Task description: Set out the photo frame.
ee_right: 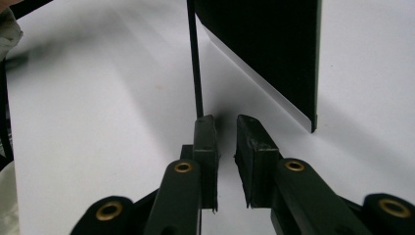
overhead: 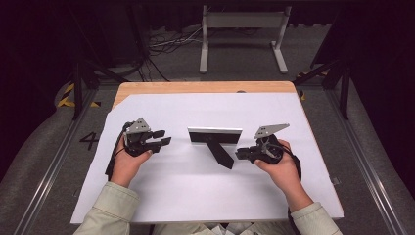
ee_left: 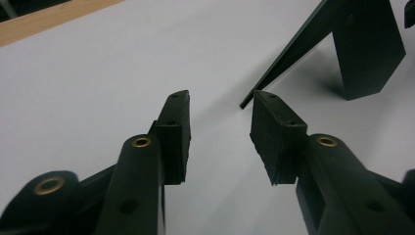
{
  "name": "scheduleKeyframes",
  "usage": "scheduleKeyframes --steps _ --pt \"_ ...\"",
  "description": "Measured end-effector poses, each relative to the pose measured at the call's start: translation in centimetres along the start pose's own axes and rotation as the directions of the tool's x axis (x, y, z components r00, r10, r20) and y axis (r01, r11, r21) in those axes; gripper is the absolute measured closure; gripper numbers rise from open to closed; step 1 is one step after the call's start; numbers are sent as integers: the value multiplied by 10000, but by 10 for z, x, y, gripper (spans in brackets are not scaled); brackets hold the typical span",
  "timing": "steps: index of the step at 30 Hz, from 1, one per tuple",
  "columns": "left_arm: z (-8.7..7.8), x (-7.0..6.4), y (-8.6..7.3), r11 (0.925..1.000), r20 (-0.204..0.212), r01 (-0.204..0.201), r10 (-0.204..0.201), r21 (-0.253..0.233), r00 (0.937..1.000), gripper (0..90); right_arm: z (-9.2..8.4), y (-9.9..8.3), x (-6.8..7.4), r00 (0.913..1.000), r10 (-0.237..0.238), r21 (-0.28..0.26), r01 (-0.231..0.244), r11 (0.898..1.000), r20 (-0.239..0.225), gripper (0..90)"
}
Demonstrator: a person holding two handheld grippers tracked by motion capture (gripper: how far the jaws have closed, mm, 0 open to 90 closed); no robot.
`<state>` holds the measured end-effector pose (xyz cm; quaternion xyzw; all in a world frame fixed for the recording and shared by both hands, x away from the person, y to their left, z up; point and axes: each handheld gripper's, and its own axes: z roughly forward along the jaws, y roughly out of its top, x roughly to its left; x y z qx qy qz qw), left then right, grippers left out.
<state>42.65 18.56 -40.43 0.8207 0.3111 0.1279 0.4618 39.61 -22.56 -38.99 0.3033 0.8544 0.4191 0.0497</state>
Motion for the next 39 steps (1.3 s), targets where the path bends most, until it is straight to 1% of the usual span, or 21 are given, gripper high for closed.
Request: scheduleKeyframes --steps 1,2,4,5,8,9,10,12,13,17,22,23,24,25,26,27,30,32,37,38,39 --pt "1 -2 1 9999 208 115 -116 51 9997 665 -4 0 0 9999 -97 -17 97 10000 66 824" --pt "1 -2 1 9999 208 115 -116 51 9997 683 -4 0 0 9999 -97 -17 97 10000 66 824" --pt "3 -4 3 10000 120 36 -37 84 9999 730 -9 0 1 9997 -181 -109 182 9998 137 854" --pt "4 -5 4 9999 22 -132 132 69 9999 753 -11 0 1 9996 -221 -114 223 9997 174 867" --pt "5 -5 5 9999 -102 -149 150 65 9998 791 -15 0 2 9994 -236 -167 240 9996 271 881" --pt "5 -5 5 10000 -58 -58 58 9 10000 813 -16 0 2 9992 -262 -179 268 9995 286 891" --pt "5 -5 5 10000 -48 -59 59 -8 10000 835 -18 -1 2 9991 -258 -203 265 9994 331 900" --pt "5 -6 8 9999 -73 -144 145 60 9999 875 -20 -1 3 9988 -273 -219 282 9994 409 900" --pt "5 -6 9 9998 -95 -174 173 -18 9998 893 -22 -1 3 9986 -269 -204 278 9994 453 900" --pt "8 -8 12 9996 -228 -226 223 -169 9995 900 -26 -1 4 9981 -300 -230 313 9992 544 900" --pt "19 -10 15 9988 -443 -366 350 -339 9984 899 -32 -2 5 9975 -331 -265 348 9990 619 900" --pt "24 -10 17 9988 -332 -349 337 -352 9989 899 -35 -3 5 9973 -320 -307 341 9989 664 900" --pt "24 -10 17 9988 -332 -349 337 -352 9989 899 -36 -3 5 9970 -327 -332 351 9988 706 900" --pt "29 -10 17 9989 -247 -303 294 -366 9993 899 -38 -3 4 9968 -317 -344 343 9988 733 900" --pt "29 -10 17 9989 -247 -303 294 -366 9993 899 -38 -3 4 9968 -317 -344 343 9988 733 900" --pt "33 -9 17 9990 -185 -291 285 -331 9994 899 -39 -4 5 9969 -274 -348 300 9989 739 900" --pt "44 -7 16 9993 -220 -304 299 -231 9993 899 -41 -6 5 9964 -246 -370 276 9989 815 900" --pt "50 -6 15 9995 -154 -242 239 -218 9996 899 -42 -7 5 9963 -231 -361 262 9990 825 900" --pt "63 -2 13 9994 -86 -154 151 -302 9998 900 -47 -11 5 9956 -161 -416 200 9989 926 900" --pt "66 -1 12 9993 -134 -102 98 -349 9999 899 -47 -12 5 9955 -125 -403 163 9991 937 900" --pt "68 1 11 9994 -56 12 -14 -335 10000 900 -48 -13 5 9952 -98 -410 138 9991 971 900"
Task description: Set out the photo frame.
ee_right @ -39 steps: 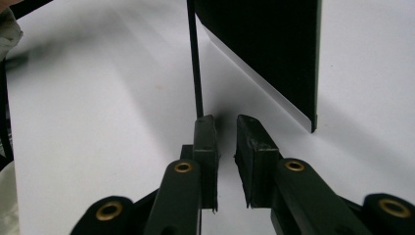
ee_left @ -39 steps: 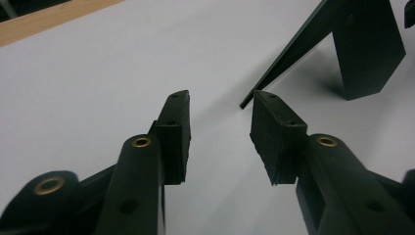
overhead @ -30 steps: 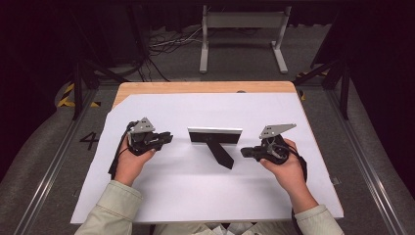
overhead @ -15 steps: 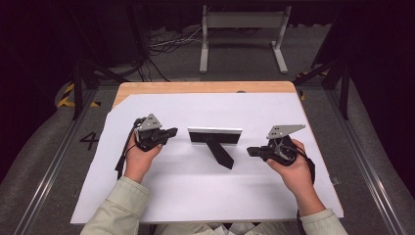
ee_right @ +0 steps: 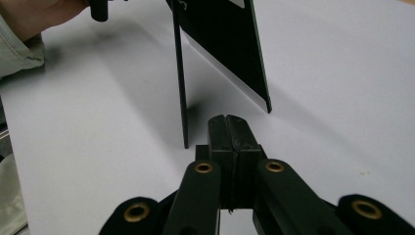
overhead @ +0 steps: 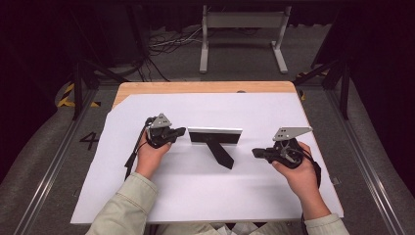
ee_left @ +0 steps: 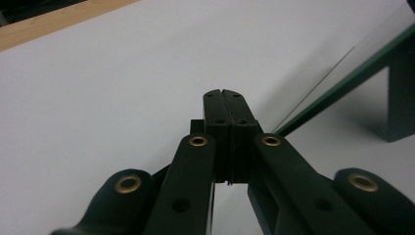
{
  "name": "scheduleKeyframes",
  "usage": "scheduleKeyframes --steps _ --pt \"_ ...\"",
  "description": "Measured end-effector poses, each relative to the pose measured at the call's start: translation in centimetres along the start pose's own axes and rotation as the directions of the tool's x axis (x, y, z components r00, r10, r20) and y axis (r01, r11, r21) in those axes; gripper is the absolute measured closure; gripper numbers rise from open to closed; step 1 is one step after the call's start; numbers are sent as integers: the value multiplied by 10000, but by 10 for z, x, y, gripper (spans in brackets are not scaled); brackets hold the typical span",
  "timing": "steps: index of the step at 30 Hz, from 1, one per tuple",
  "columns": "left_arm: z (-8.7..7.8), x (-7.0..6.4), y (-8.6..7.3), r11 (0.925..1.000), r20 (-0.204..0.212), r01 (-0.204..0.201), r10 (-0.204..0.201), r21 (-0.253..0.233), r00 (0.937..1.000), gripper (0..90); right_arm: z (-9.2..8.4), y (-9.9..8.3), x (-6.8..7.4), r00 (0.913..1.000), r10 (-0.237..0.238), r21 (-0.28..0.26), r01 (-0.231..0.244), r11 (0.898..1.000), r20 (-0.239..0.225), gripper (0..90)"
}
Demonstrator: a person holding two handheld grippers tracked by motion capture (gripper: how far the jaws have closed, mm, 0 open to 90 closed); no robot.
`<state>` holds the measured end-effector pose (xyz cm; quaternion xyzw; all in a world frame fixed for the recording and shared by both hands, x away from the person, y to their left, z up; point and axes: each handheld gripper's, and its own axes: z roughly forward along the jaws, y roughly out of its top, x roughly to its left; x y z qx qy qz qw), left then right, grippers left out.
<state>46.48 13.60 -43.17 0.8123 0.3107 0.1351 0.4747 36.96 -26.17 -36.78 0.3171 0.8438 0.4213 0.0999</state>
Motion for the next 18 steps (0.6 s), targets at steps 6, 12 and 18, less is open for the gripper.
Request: scheduleKeyframes --steps 6,12,18 --pt "13 5 -4 9983 521 574 -567 -110 9970 900 -3 -4 1 10000 65 48 -65 10000 46 900" --pt "23 2 -4 9968 917 752 -773 262 9928 900 -11 -8 0 9997 163 -59 -162 9999 183 900" --pt "31 -7 4 9974 1136 207 -284 685 9931 900 -12 -10 0 9996 208 -56 -206 9998 212 900"
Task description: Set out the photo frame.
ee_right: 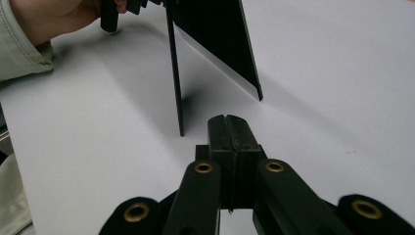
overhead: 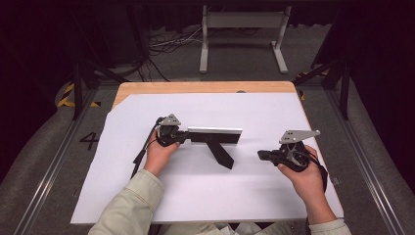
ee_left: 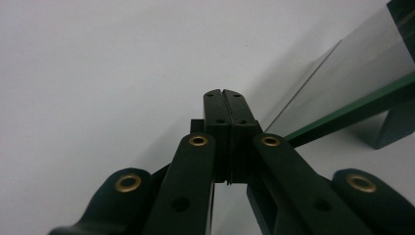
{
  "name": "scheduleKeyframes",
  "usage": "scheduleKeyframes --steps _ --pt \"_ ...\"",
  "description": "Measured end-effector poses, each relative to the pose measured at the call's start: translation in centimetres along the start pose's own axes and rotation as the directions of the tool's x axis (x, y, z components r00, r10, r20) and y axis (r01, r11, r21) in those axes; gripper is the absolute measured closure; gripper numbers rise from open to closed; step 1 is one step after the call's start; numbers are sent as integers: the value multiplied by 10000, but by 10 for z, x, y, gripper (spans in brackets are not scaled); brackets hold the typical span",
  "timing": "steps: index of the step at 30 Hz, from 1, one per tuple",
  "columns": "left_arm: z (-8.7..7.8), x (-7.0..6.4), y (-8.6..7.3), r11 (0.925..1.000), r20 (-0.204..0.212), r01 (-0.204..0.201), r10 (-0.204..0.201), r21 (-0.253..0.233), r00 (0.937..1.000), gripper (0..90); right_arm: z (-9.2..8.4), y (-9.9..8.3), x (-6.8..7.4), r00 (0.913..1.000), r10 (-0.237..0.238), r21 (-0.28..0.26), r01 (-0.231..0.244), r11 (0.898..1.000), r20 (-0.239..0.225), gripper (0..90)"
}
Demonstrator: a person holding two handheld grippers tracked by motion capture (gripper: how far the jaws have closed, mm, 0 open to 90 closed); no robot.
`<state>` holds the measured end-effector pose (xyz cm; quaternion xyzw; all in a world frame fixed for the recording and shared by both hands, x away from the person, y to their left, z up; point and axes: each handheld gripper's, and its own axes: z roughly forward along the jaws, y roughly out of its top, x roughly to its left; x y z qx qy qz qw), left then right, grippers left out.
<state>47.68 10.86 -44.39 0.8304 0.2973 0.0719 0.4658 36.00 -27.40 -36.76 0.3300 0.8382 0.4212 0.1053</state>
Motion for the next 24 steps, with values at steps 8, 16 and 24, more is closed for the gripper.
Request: scheduleKeyframes --steps 8,16,24 --pt "3 2 -2 9999 129 96 -96 67 9999 900 -2 -2 0 10000 57 -17 -57 10000 2 900" --pt "1 -1 -2 9995 446 1 -15 304 9990 900 -1 1 1 10000 -15 -55 14 10000 -68 900" --pt "-6 -9 -3 9953 760 -384 317 884 9966 900 -2 7 2 9998 -136 -165 134 9998 -125 900"
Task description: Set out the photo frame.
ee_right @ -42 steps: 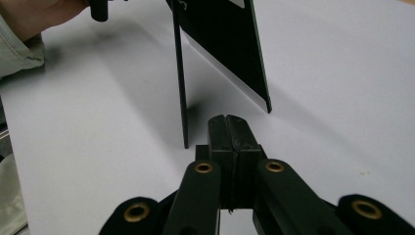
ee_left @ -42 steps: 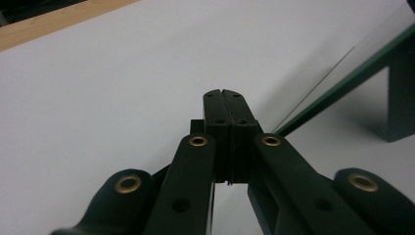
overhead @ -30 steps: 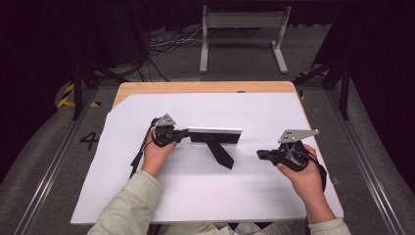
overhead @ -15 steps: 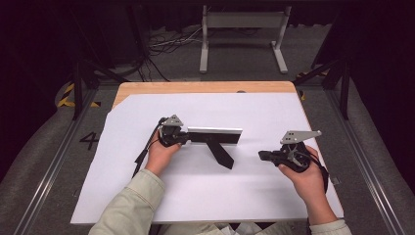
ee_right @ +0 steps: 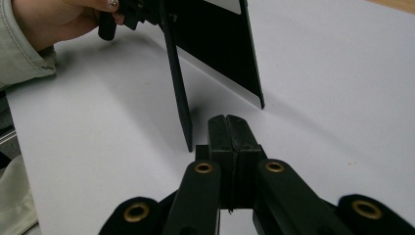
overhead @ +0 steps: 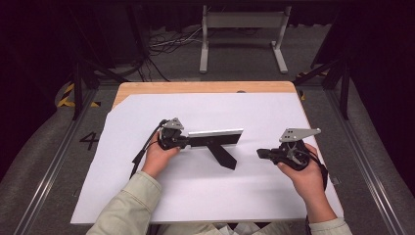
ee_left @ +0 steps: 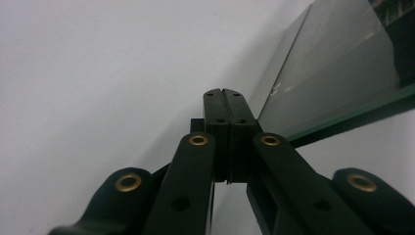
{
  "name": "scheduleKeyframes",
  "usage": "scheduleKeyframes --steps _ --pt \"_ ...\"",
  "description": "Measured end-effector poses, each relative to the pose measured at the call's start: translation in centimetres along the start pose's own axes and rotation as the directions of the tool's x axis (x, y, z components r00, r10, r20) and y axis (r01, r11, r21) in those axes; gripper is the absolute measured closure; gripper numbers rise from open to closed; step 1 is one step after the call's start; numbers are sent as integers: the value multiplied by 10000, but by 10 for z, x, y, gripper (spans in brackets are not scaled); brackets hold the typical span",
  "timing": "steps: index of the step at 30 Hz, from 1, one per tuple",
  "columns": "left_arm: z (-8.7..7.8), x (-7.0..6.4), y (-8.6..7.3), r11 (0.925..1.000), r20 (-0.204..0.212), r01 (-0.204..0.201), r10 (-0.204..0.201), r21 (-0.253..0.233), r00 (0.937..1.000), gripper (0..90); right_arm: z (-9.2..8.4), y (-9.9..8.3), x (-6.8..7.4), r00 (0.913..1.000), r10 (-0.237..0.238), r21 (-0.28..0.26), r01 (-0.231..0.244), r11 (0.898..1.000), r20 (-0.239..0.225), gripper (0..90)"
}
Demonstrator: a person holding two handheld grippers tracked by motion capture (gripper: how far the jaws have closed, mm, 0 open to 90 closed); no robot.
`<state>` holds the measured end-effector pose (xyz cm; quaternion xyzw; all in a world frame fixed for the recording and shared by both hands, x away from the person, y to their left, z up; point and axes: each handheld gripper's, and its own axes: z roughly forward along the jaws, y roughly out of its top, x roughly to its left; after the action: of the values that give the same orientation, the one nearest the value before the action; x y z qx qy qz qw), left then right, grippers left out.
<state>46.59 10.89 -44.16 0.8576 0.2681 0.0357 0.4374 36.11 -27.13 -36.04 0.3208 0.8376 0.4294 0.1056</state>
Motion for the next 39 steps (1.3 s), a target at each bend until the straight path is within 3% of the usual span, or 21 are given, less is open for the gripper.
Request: scheduleKeyframes --steps 8,20,25,32,39 --pt "-6 -7 -2 9982 313 -371 356 480 9989 900 -1 7 2 9998 -191 -101 190 9998 -58 900" --pt "-13 -15 -8 9949 744 -508 444 868 9962 900 1 17 5 9990 -390 -229 385 9990 -217 900" --pt "-12 -21 -11 9882 864 -648 531 1390 9948 900 3 21 6 9983 -495 -252 487 9985 -313 900" --pt "-17 -26 -16 9834 1066 -785 615 1636 9924 900 6 27 9 9970 -649 -294 637 9975 -431 900" --pt "-20 -33 -17 9769 1390 -1185 943 1776 9858 900 6 31 8 9961 -728 -350 711 9969 -499 900"
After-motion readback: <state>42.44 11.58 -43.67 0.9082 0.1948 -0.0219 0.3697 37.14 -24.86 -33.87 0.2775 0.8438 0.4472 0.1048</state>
